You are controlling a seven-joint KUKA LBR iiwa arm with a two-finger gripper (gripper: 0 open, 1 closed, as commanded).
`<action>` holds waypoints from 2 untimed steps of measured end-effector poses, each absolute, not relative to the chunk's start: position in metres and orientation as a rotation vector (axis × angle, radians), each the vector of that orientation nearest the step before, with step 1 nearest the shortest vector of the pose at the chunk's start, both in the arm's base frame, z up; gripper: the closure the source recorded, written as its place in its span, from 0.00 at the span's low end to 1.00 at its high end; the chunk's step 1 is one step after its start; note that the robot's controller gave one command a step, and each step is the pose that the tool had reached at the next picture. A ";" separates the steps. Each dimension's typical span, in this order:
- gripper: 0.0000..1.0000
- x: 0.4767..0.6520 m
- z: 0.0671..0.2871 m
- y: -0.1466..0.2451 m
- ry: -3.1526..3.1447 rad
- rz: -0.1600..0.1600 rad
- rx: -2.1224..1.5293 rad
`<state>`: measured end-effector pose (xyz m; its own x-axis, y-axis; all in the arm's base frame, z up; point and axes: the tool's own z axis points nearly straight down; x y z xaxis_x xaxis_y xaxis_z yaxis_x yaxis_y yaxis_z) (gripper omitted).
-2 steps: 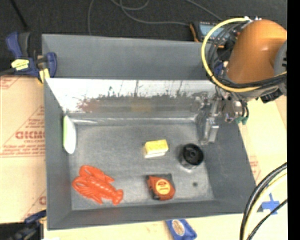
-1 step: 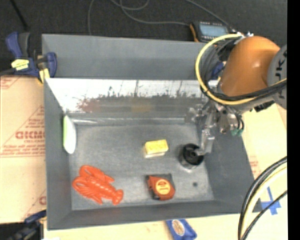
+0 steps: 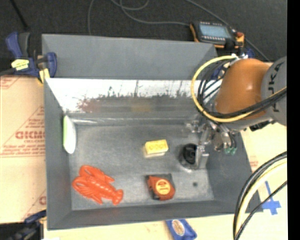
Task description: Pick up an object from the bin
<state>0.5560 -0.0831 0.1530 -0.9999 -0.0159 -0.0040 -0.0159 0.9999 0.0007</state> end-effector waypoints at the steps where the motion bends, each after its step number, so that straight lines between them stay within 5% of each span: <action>1: 0.00 0.553 0.128 -0.083 3.139 -0.002 0.031; 2: 0.00 0.558 0.105 -0.090 3.136 -0.001 -0.154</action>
Offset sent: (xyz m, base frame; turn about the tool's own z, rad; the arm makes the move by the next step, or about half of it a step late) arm 0.0051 -0.0132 -0.0672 0.0118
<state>0.5578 -0.0904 0.1054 -0.9952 -0.0981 -0.0019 -0.0981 0.9952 -0.0010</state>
